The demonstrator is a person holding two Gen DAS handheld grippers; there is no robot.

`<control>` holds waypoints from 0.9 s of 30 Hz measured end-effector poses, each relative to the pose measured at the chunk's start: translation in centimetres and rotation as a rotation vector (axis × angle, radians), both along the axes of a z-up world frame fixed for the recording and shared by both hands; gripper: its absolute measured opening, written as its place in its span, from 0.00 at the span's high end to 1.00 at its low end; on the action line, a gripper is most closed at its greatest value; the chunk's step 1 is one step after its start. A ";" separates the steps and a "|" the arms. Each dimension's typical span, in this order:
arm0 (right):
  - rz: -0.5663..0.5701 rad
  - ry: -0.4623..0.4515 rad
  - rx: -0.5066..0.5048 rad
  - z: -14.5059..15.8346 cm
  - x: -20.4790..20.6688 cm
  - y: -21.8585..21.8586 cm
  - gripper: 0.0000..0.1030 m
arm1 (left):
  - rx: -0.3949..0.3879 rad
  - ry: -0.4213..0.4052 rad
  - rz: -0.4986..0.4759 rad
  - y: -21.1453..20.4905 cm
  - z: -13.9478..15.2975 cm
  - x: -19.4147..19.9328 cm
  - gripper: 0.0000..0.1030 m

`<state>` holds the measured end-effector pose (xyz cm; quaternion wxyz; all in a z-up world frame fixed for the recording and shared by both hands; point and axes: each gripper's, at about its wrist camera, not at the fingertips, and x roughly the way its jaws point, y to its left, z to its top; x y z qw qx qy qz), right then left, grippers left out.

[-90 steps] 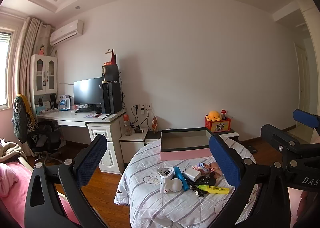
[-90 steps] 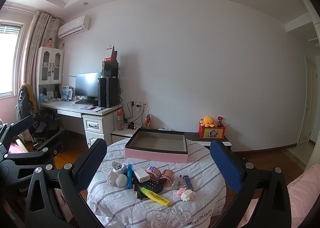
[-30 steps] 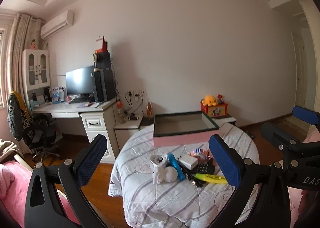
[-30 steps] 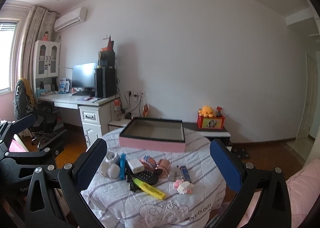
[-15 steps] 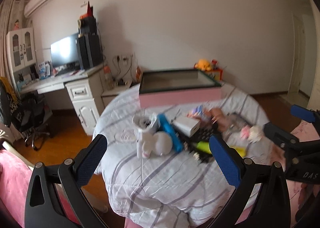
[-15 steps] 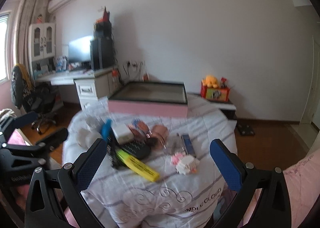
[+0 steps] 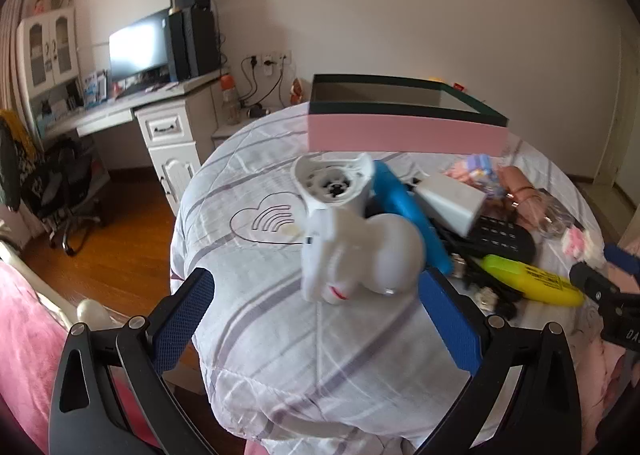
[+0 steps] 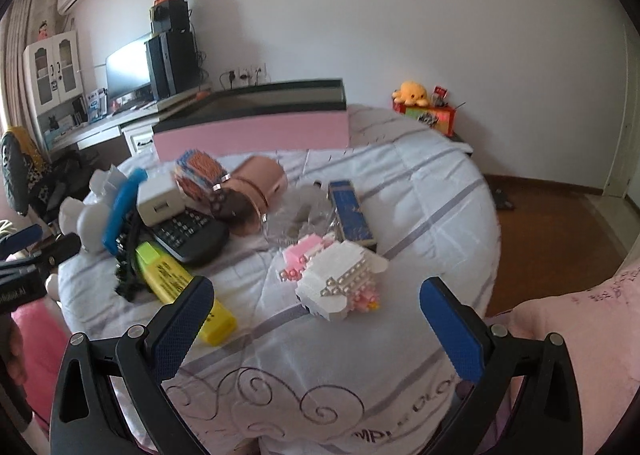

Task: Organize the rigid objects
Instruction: 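Grasp the white astronaut figure with the left tool while the right tool grasps the white lego figure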

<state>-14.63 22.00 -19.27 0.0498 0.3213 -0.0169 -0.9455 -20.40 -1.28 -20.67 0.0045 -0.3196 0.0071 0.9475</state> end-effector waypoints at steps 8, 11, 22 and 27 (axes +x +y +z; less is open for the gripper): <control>0.014 0.016 -0.028 -0.5 -1.1 0.7 0.00 | 0.078 -0.070 -0.032 -0.8 -2.1 -2.5 0.00; 0.024 0.020 -0.041 -0.6 -1.1 1.0 0.00 | 0.045 -0.049 -0.038 -0.2 -2.4 -3.0 0.00; 0.005 0.024 0.025 -1.2 -2.0 0.8 0.00 | -0.018 0.016 -0.099 1.1 -2.6 -3.3 0.29; -0.028 0.054 0.011 -1.4 -1.9 0.8 0.00 | -0.010 0.025 -0.097 0.9 -2.6 -3.2 0.27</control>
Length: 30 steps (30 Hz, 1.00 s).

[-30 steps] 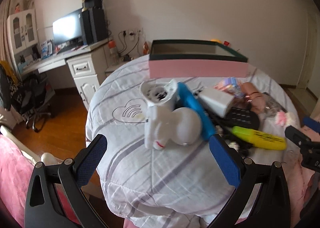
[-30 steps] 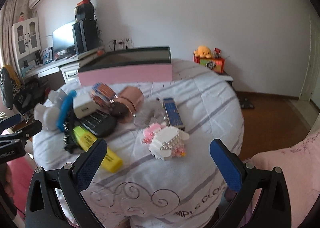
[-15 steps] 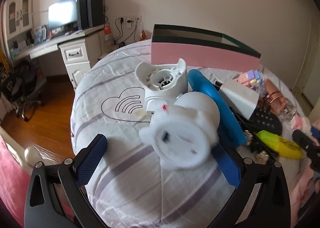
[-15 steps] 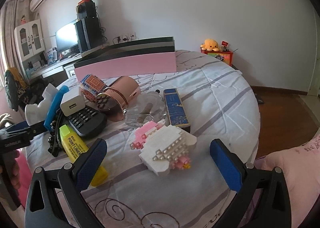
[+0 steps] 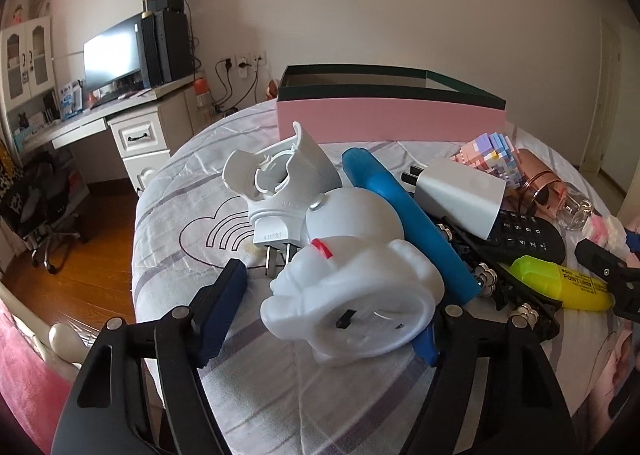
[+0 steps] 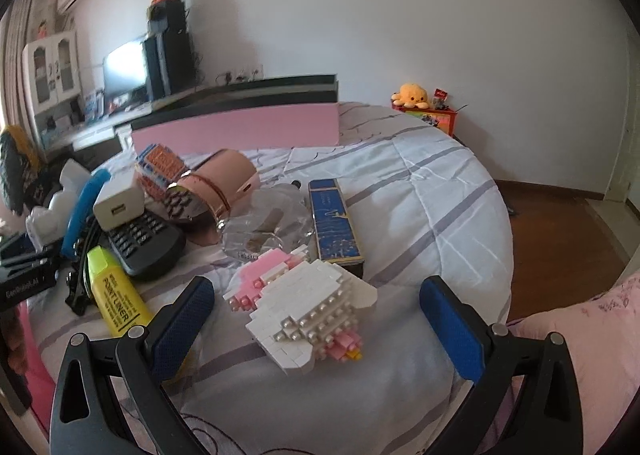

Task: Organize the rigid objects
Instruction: 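Grasp the white astronaut figure with the left tool while the right tool grasps the white lego figure, then carry both figures into the pink box and open both tools to release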

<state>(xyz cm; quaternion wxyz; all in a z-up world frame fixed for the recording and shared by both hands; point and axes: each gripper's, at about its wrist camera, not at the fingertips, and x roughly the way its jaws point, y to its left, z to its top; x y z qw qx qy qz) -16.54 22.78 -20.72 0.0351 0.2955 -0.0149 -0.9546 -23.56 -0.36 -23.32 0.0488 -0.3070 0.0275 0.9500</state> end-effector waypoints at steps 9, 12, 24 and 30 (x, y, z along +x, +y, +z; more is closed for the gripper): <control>0.053 0.012 -0.011 0.2 0.6 0.4 0.02 | 0.012 0.008 0.013 0.0 0.0 0.2 0.27; 0.017 0.020 -0.017 0.4 0.9 0.7 0.13 | 0.028 0.010 0.013 -0.1 0.0 0.4 0.30; 0.051 0.038 0.049 1.6 1.6 -0.9 0.42 | 0.096 0.005 -0.068 -0.4 0.9 1.2 0.52; 0.062 0.065 0.039 3.2 1.3 -1.3 0.42 | 0.135 0.004 -0.082 -0.6 1.7 1.5 0.52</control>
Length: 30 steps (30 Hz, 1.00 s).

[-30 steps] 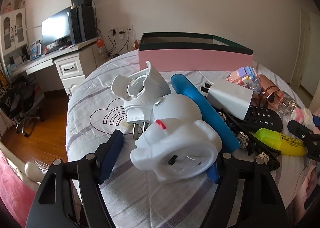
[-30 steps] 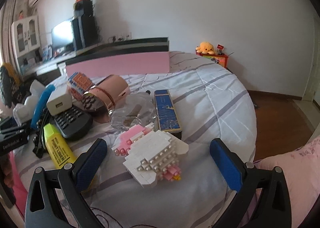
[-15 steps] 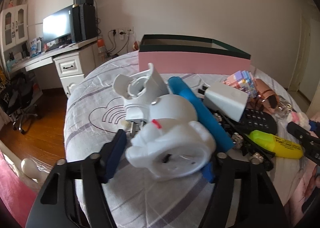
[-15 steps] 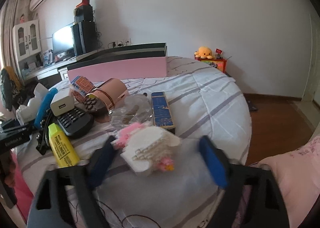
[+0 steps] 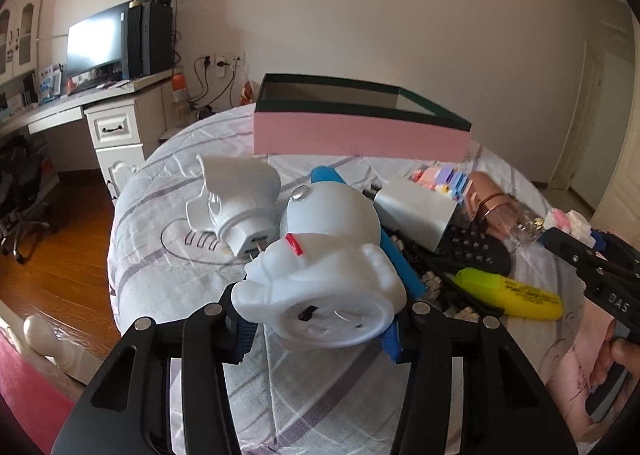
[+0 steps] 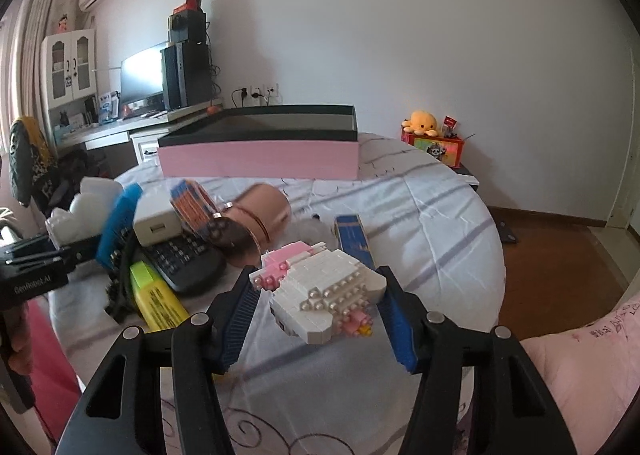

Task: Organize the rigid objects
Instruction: 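Carry both figures into the pink box and open both tools to release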

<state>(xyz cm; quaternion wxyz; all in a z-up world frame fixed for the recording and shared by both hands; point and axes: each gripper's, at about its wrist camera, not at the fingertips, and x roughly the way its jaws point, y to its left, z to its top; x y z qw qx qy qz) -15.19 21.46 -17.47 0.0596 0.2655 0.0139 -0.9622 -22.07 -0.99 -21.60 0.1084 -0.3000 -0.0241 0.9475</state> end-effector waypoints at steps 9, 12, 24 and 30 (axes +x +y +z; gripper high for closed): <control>0.038 -0.009 -0.027 2.3 -2.2 -0.6 0.42 | 0.025 0.024 -0.030 0.3 3.1 -0.4 0.52; 0.059 -0.001 -0.041 3.6 -3.4 -0.8 0.42 | 0.015 0.033 -0.048 1.2 4.7 -1.5 0.52; 0.111 -0.007 -0.039 7.5 -12.0 -2.5 0.41 | -0.038 0.044 -0.156 5.3 10.6 -10.6 0.52; 0.115 -0.061 0.020 8.3 -18.5 -4.5 0.41 | -0.069 -0.025 -0.134 6.1 10.9 -18.5 0.52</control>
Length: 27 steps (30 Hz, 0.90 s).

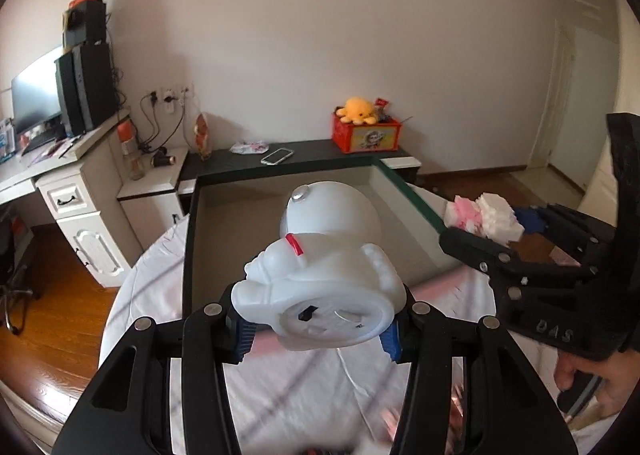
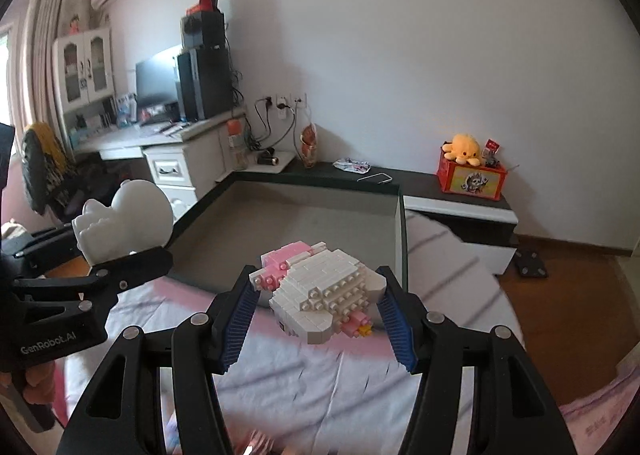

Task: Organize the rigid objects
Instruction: 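Carry both figures into the pink box and open both tools to release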

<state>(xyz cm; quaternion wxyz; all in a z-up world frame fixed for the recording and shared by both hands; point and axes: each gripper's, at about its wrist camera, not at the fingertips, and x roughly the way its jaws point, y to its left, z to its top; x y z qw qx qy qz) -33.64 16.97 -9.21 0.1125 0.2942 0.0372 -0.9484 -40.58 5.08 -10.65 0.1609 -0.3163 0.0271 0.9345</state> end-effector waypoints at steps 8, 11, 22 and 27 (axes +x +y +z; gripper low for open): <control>0.007 -0.174 0.073 -3.4 -7.7 -2.6 0.41 | -0.044 -0.163 0.044 0.6 -3.7 -7.7 0.52; 0.020 -0.218 0.121 -4.8 -9.1 -3.5 0.41 | -0.075 -0.201 0.063 0.6 -5.2 -9.0 0.52; 0.040 -0.307 0.080 -6.8 -10.8 -3.0 0.36 | -0.114 -0.241 0.140 -0.4 -6.7 -9.9 0.36; -0.003 -0.228 0.059 -5.3 -9.7 -2.3 0.22 | -0.064 -0.197 0.145 -1.5 -5.0 -8.2 0.13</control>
